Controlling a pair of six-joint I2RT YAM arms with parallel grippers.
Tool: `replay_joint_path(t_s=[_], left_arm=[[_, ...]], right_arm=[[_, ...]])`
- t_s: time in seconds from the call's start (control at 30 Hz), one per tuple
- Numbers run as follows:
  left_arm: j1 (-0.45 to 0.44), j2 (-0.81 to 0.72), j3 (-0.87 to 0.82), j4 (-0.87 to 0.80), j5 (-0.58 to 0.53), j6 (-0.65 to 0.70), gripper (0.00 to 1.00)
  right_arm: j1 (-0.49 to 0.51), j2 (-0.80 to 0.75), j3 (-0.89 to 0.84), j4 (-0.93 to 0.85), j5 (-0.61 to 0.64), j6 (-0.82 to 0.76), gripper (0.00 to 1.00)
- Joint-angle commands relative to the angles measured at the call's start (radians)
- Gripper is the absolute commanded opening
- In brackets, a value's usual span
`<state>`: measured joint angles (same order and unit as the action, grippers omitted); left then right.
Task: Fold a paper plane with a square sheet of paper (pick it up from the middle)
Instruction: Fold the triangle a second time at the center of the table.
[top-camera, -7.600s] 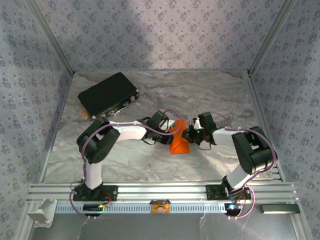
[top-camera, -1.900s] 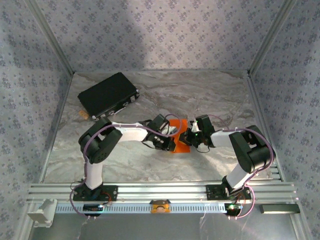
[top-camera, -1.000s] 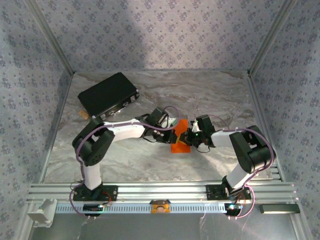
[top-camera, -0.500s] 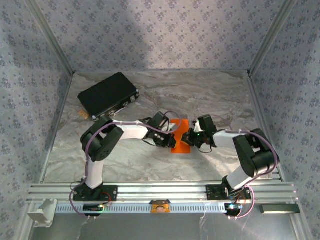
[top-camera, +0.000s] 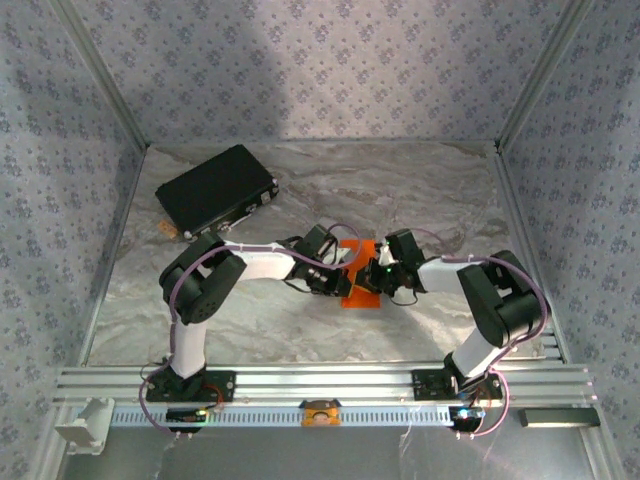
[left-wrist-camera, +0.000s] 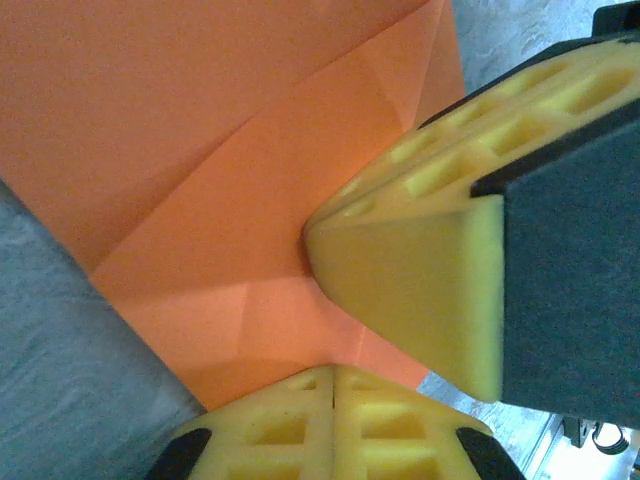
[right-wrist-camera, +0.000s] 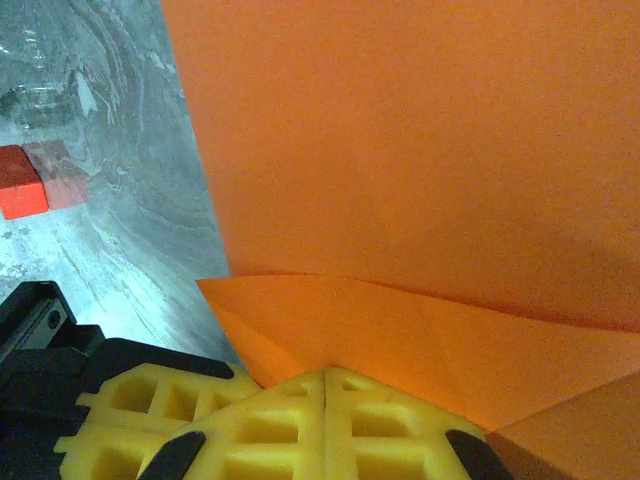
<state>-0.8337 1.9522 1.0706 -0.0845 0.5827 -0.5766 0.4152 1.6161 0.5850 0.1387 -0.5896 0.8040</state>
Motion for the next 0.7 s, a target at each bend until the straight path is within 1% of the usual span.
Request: replay_joint_path(t_s=[0.0, 0.17, 0.37, 0.53, 0.67], left_arm=[[-0.008, 0.019, -0.029, -0.109, -0.074, 0.012, 0.0], [-0.009, 0.024, -0.037, -0.102, -0.073, 0.003, 0.0], [-0.01, 0.026, -0.039, -0.079, -0.063, -0.012, 0.0], [-0.011, 0.027, -0.042, -0.078, -0.063, -0.011, 0.0], [-0.013, 0.028, -0.043, -0.073, -0.063, -0.015, 0.0]], right_arm=[[-0.037, 0.027, -0.003, -0.012, 0.047, -0.008, 0.0], [-0.088, 0.017, 0.009, -0.031, 0.058, -0.034, 0.0], [-0.163, 0.011, -0.017, 0.02, 0.058, -0.026, 0.0], [-0.206, -0.01, -0.019, 0.021, 0.061, -0.043, 0.0], [-0.228, -0.031, -0.026, 0.036, 0.038, -0.035, 0.0]])
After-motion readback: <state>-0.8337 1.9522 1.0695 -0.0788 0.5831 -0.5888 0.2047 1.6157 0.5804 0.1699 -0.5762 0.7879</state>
